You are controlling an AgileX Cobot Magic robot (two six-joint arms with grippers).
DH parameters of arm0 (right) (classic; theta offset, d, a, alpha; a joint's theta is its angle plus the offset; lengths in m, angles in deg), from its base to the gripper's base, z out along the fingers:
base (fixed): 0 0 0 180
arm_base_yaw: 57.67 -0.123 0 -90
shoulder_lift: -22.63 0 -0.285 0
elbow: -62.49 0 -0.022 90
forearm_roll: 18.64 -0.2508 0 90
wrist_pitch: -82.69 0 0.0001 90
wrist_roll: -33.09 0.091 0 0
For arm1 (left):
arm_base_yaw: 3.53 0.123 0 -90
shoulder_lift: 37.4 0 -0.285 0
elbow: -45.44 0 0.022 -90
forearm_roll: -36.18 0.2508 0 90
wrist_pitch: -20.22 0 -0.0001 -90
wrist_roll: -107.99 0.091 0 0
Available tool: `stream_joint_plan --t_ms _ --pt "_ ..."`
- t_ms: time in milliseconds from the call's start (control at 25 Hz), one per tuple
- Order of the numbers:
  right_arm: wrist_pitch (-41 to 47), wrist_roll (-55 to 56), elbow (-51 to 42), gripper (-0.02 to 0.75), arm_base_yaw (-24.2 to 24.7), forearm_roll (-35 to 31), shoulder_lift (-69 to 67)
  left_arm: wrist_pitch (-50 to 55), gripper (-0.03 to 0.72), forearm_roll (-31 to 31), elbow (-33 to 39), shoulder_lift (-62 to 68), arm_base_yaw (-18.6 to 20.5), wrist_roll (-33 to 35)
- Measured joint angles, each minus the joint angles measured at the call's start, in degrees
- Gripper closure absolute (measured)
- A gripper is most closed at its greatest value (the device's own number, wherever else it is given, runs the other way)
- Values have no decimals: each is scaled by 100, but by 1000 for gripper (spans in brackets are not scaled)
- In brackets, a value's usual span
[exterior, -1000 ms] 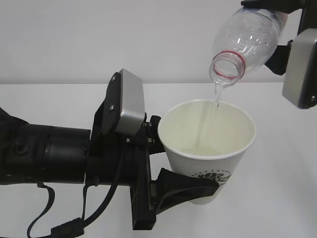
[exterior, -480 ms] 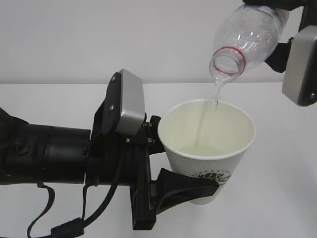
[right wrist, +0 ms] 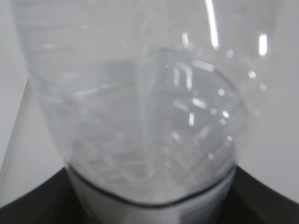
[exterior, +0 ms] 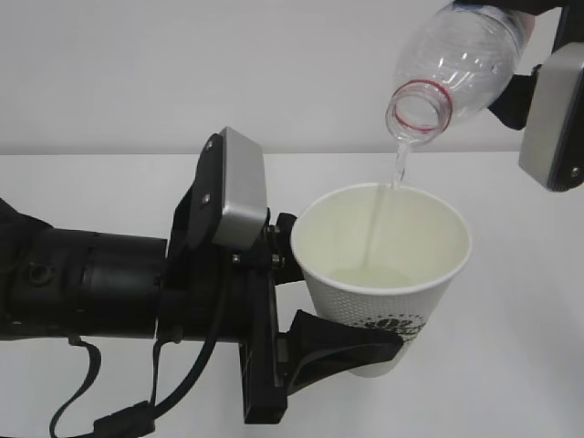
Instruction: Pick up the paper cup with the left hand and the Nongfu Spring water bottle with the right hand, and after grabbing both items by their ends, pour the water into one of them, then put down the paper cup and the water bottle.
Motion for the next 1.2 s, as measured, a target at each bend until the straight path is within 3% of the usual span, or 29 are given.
stream_joint_plan --t_ms 1200 --pt "-198 -254 0 258 0 -428 0 84 171 0 0 0 0 0"
